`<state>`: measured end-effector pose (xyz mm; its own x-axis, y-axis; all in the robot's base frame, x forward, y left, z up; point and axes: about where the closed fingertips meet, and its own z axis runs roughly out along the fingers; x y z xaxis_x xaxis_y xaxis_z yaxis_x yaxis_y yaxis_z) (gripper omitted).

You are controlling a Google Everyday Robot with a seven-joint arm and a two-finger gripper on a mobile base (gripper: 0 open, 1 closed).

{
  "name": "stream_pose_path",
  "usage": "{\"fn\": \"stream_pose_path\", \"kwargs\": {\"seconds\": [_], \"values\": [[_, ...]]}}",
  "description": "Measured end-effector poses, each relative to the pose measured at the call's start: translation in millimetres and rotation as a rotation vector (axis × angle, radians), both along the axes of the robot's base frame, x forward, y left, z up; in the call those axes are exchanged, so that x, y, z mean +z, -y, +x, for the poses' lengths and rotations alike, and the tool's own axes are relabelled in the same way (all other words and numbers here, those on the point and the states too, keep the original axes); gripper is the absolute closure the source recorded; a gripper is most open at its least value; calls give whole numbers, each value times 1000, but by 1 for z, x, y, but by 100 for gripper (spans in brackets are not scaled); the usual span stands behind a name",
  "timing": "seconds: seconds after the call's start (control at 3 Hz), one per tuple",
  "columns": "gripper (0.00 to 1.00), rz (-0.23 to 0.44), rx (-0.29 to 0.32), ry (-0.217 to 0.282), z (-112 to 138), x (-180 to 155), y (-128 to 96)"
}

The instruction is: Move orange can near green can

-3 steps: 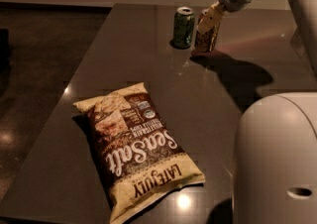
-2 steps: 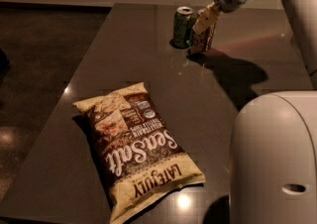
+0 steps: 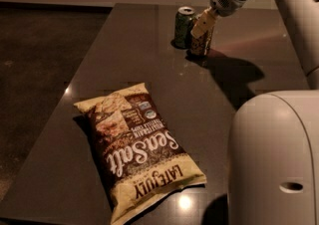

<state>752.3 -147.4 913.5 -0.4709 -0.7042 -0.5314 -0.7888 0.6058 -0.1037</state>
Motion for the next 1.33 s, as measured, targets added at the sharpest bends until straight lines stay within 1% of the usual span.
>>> {"fn": "stream_pose_path", "kwargs": {"seconds": [0.33,0.67,1.0,1.33], "values": [[43,4,7,-14,-3,-4,-2],[20,8,13,-16,-6,-6,-2],[0,8,16,-21,-4,-11,-5],[0,8,16,-21,-4,-11,-5]]}}
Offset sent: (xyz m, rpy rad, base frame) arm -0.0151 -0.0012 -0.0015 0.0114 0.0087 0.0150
